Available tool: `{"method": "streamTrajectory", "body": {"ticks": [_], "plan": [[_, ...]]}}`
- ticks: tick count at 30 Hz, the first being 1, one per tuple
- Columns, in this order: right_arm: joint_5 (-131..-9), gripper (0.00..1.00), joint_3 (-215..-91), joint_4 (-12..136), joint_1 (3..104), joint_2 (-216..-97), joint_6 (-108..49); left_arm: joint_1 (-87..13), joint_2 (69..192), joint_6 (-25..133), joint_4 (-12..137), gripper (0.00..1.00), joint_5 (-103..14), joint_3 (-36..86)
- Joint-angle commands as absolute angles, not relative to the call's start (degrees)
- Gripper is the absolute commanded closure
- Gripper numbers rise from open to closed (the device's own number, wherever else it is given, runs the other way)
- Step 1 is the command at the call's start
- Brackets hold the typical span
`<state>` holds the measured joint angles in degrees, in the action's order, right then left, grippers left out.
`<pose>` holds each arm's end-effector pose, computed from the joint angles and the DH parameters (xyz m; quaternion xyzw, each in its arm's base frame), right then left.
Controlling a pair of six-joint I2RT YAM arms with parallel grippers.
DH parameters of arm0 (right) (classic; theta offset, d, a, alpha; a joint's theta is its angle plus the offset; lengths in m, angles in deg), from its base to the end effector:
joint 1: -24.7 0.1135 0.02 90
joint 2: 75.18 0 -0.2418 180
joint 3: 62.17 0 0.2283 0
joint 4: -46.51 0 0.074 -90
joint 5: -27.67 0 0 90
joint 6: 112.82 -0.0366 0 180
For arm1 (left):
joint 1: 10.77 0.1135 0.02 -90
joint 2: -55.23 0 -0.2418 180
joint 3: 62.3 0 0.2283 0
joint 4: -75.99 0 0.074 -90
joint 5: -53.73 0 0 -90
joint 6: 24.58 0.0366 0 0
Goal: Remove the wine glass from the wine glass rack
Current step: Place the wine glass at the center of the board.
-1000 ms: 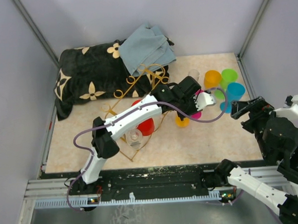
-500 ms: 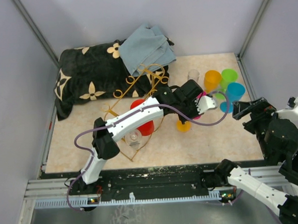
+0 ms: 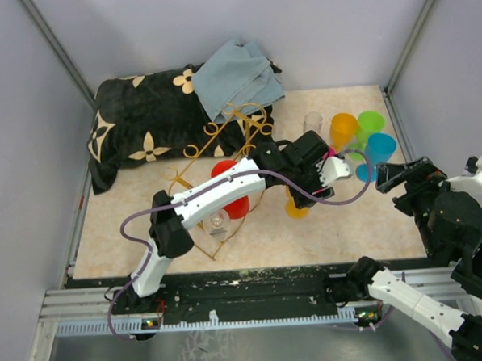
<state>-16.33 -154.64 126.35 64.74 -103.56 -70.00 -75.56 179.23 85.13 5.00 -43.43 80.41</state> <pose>0.0190 -0.0184 0.4068 0.2811 0.7178 0.1576 0.6171 0.1828 -0.3991 0.2999 0.6500 0.6855 -0.1782 0.2753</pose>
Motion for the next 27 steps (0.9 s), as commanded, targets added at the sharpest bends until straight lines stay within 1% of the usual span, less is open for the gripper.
{"method": "streamTrajectory", "body": {"ticks": [1,10,14,17,21,23,25,27], "plan": [[-15.7,0.04,-154.8,125.3,65.1,-103.0,-70.3,-77.1,176.0,86.7,4.5,0.28,-40.8,84.3],[-16.2,0.03,-155.4,123.5,65.1,-104.0,-68.7,-79.8,172.5,90.3,6.2,0.19,-33.5,87.9],[-16.9,0.03,-156.9,121.9,65.2,-106.1,-67.0,-81.1,168.5,92.9,11.4,0.16,-29.3,87.9],[-18.9,0.03,-158.2,119.3,65.2,-108.8,-65.5,-81.8,164.6,95.9,18.3,0.15,-26.1,87.6],[-24.7,0.03,-161.7,115.7,65.2,-115.4,-63.6,-81.6,159.5,100.3,27.0,0.14,-20.2,87.6],[-29.1,0.03,-164.9,114.8,65.2,-121.5,-63.0,-80.3,157.2,100.8,29.7,0.14,-18.2,87.7],[-34.2,0.03,-168.4,113.9,65.2,-126.4,-62.8,-77.6,154.9,99.0,30.1,0.14,-17.2,87.5],[-39.8,0.03,-171.0,112.9,65.2,-130.3,-63.8,-72.5,152.4,94.5,29.3,0.14,-18.2,86.4]]}}
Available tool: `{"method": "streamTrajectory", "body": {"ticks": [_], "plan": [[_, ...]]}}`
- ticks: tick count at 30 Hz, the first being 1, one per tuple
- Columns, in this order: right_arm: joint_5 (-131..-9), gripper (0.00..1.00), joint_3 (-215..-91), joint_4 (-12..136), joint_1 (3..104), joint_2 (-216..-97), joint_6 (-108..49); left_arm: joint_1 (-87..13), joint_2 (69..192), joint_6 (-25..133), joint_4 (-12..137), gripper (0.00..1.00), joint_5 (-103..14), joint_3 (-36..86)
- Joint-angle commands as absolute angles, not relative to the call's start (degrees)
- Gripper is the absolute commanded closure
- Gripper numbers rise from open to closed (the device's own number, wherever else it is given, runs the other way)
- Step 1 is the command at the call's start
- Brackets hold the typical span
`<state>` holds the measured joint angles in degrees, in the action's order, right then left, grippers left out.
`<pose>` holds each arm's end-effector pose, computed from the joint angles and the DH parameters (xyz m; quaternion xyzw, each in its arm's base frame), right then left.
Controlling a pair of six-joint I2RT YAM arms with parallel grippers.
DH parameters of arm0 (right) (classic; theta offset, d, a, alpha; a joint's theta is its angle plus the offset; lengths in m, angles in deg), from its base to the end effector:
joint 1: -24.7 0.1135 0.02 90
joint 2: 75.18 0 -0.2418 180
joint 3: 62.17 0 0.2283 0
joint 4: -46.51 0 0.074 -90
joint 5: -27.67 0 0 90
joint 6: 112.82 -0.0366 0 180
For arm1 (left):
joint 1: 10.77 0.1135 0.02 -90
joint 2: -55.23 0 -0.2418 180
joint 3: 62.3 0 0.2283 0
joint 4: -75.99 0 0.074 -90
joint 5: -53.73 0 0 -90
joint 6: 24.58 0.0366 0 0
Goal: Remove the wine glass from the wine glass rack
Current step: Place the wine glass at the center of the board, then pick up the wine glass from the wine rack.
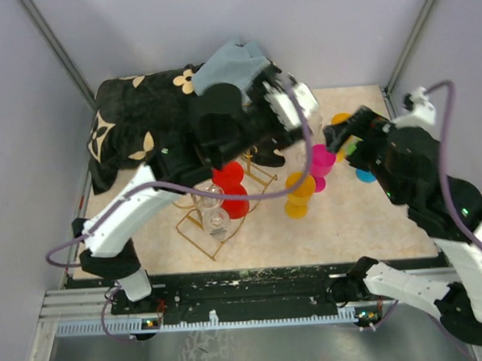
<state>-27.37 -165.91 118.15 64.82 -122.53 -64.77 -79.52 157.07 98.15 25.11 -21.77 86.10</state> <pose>0.0769 0.0374 0.4541 0.1944 0.7550 0.2001 0.5935 0.1302 -0.3096 0.5077 0.5089 0.5268 -0.1205 0.6701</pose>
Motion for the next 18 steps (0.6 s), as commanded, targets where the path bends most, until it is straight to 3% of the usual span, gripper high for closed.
{"method": "streamTrajectory", "body": {"ticks": [1,5,12,18], "plan": [[-42.7,0.03,-171.4,112.0,65.2,-131.5,-65.0,-69.1,150.8,91.8,28.8,0.14,-19.5,85.4],[-52.1,0.03,-166.7,106.1,65.2,-131.0,-72.5,-56.5,143.4,80.2,27.8,0.14,-24.1,76.7],[-67.4,0.03,-146.1,88.4,65.3,-124.7,-89.8,-41.4,132.1,64.0,25.9,0.14,-33.5,60.5],[-68.3,0.03,-140.6,82.1,66.0,-124.1,-91.6,-30.0,127.7,52.8,26.9,0.14,-45.1,51.5]]}}
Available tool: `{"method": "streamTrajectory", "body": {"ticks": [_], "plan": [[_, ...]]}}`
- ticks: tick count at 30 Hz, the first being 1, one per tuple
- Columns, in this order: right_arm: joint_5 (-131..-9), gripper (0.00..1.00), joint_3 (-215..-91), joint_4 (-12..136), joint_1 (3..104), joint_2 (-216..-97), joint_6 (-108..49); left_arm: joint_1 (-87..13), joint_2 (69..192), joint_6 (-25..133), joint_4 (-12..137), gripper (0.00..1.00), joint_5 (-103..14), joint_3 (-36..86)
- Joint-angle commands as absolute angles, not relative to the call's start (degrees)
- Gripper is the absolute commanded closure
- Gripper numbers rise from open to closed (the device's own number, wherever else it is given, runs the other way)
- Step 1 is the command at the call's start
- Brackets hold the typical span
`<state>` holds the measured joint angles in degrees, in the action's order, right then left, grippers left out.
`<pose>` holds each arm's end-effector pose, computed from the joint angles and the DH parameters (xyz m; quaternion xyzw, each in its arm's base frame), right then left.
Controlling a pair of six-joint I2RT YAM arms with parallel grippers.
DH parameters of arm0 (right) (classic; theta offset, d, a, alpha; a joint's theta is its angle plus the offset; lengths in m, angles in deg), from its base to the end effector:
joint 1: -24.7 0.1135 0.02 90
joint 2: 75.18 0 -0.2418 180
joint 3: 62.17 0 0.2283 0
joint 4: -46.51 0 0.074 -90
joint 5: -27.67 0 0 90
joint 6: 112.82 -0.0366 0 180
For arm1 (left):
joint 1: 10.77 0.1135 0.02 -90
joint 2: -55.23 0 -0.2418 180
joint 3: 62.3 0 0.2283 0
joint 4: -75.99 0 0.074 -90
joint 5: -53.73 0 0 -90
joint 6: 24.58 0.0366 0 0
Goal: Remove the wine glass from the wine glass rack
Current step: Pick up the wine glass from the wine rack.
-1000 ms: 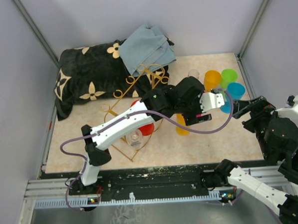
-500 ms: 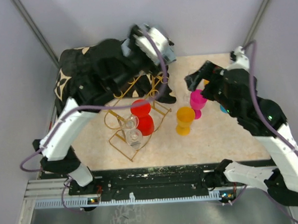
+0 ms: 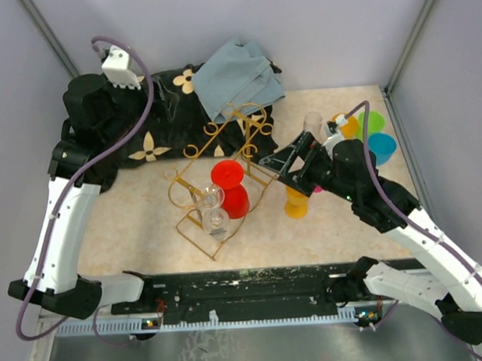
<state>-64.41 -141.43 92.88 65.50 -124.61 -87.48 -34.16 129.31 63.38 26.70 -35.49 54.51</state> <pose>0.1254 0.1100 0.3793 0.1550 0.7863 0.4846 0.3505 0.2124 -0.0913 0.4883 0.1338 0.7343 -0.1415 0.6503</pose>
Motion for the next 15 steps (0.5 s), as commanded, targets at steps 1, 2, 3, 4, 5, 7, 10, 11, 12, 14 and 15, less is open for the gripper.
{"method": "streamTrajectory", "body": {"ticks": [1,2,3,4,5,7,10,11,12,14,15], "plan": [[-68.5,0.03,-140.3,81.0,66.0,-124.3,-91.9,-28.8,128.0,51.8,26.7,0.14,-47.0,51.3],[-68.9,0.03,-140.0,79.9,66.0,-124.5,-92.2,-27.2,128.3,50.1,26.3,0.14,-48.9,51.2],[-69.3,0.03,-139.8,78.8,66.0,-124.9,-92.4,-25.5,128.7,48.5,26.2,0.14,-51.3,51.0],[-69.9,0.03,-139.7,77.8,66.0,-125.3,-92.7,-23.9,129.1,47.0,26.2,0.14,-54.0,50.7],[-70.4,0.03,-139.8,76.7,66.0,-125.8,-93.0,-22.2,129.6,45.2,26.3,0.14,-56.2,50.4],[-71.5,0.06,-139.8,74.8,66.0,-126.7,-93.3,-19.9,130.8,41.9,26.7,0.15,-60.3,50.1],[-73.2,0.19,-140.1,72.8,66.0,-127.8,-93.7,-18.2,132.6,39.4,27.7,0.15,-64.0,50.1],[-74.0,0.23,-140.2,72.6,66.0,-128.3,-93.8,-17.8,133.6,38.8,27.9,0.15,-65.3,50.1],[-74.6,0.27,-140.3,72.6,66.0,-128.9,-93.9,-17.5,134.3,37.9,28.1,0.15,-66.5,50.1],[-76.1,0.32,-140.1,72.9,66.0,-129.5,-94.2,-16.5,135.8,36.3,28.9,0.16,-69.2,49.8],[-76.5,0.34,-139.9,73.0,66.0,-129.8,-94.3,-16.0,136.4,35.2,29.6,0.17,-70.9,49.4]]}}
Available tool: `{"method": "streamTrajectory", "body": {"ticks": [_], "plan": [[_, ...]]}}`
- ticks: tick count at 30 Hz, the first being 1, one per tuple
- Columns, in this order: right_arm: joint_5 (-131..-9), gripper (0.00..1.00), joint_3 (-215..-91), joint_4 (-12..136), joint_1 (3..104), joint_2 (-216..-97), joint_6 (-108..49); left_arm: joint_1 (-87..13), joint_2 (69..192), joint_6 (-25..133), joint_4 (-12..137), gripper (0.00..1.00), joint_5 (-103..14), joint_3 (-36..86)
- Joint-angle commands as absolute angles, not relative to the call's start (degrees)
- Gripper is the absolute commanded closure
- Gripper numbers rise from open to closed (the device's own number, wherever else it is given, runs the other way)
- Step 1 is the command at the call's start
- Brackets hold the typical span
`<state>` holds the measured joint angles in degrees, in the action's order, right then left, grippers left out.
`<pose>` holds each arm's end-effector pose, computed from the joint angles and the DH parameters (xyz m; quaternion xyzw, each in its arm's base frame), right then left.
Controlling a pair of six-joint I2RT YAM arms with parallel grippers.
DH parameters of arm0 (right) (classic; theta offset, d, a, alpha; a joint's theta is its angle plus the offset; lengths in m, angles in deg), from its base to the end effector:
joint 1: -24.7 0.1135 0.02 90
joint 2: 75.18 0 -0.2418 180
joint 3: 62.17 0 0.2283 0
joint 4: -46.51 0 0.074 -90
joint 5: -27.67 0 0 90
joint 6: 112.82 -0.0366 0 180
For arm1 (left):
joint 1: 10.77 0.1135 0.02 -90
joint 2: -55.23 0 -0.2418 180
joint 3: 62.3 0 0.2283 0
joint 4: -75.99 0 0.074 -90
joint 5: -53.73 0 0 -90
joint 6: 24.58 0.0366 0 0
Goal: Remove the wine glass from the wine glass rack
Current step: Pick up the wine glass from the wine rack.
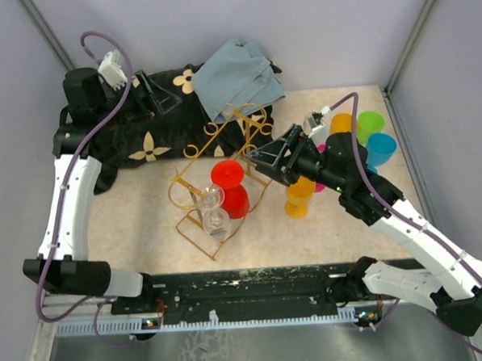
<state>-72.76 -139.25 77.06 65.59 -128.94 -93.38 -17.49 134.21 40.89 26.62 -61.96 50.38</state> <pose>0.1437 0.1332 0.3851 0.1332 0.7377 0.5825 0.3144 0.2630 -0.0470 0.4486 0.0124 0.7884 -0.3293 0.5195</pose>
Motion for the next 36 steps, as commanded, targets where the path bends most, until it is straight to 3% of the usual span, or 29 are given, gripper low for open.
{"method": "streamTrajectory", "body": {"ticks": [1,6,14,18,25,36], "plan": [[-76.8,0.34,-139.8,73.3,66.1,-129.9,-94.4,-15.5,137.0,34.2,30.4,0.17,-72.4,49.2],[-77.9,0.37,-139.5,74.0,67.3,-130.7,-94.6,-14.4,138.7,30.5,33.8,0.18,-77.9,48.3],[-77.3,0.43,-138.1,72.0,71.0,-132.6,-95.5,-14.0,138.9,29.1,36.4,0.11,-80.3,47.9],[-76.8,0.46,-138.3,71.4,72.6,-133.6,-95.6,-13.5,138.7,27.8,38.0,0.02,-81.3,46.9],[-75.3,0.68,-138.5,72.8,72.9,-132.5,-95.3,-13.1,138.7,27.8,38.0,0.0,-81.9,45.9],[-75.4,0.7,-137.2,72.0,73.0,-132.1,-95.4,-13.1,138.4,28.1,37.6,0.0,-82.6,45.7]]}}
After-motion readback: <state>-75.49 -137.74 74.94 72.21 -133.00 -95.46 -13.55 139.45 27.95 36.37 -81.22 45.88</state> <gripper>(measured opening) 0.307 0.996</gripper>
